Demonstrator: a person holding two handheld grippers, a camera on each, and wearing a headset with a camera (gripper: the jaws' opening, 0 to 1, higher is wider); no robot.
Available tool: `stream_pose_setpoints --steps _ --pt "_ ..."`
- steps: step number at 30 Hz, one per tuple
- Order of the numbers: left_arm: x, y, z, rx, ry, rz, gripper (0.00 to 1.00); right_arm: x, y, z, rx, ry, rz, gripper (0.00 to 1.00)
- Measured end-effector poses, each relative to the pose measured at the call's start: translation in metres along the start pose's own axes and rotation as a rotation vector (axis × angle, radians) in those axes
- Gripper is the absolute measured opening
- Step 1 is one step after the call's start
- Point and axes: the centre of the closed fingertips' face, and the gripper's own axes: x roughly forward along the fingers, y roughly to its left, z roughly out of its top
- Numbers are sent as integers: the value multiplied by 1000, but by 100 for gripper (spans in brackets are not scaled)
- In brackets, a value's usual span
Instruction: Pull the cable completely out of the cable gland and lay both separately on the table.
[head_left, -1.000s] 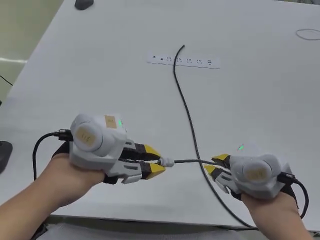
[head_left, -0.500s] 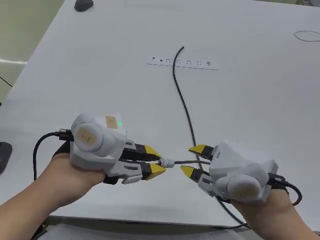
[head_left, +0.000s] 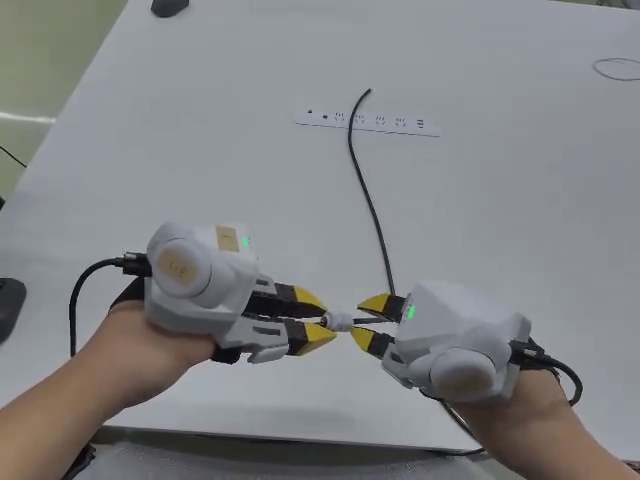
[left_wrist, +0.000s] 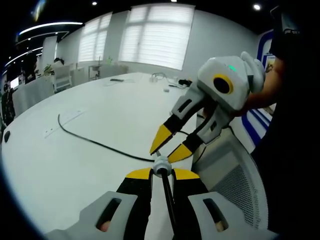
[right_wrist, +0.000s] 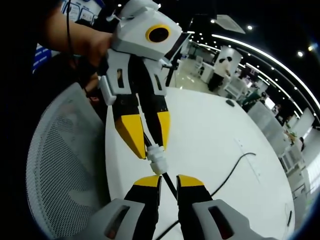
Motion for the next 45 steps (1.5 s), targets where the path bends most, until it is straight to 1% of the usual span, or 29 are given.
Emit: stream_pose_setpoints --steps 3,11,16,17,19,20,22,26,31,33,36,39,43,45 --pt "1 0 0 -2 0 -2 15 1 1 -1 4 3 5 4" --pt "2 2 -1 -5 1 -4 15 3 -1 -4 35 -4 1 2" --pt "2 4 1 -6 -10 1 15 3 -6 -3 112 -23 -12 2" --pt "2 5 1 -7 -11 1 15 3 -6 -3 118 -24 -11 2" --pt "0 7 4 -4 -23 5 15 5 -11 -9 129 4 -29 1" --pt "-1 8 7 -7 -35 8 15 5 -13 -11 136 6 -34 1" --pt "-3 9 8 -14 -41 6 15 3 -17 -13 202 -4 -37 1" --pt "-4 11 12 -21 -58 11 15 1 -24 -22 244 14 -54 1" --pt "-5 14 13 -19 -65 20 15 0 -29 -33 338 33 -64 1" --pt "-5 15 14 -23 -67 22 15 1 -29 -38 403 49 -65 1" --pt "-6 16 14 -23 -68 28 15 2 -31 -46 427 68 -69 1" --pt "-6 17 13 -23 -64 30 15 4 -31 -57 452 99 -74 1" --pt "-6 17 11 -24 -59 32 15 5 -29 -69 528 124 -69 1" --pt "-6 16 11 -25 -58 33 15 5 -26 -74 571 136 -59 1"
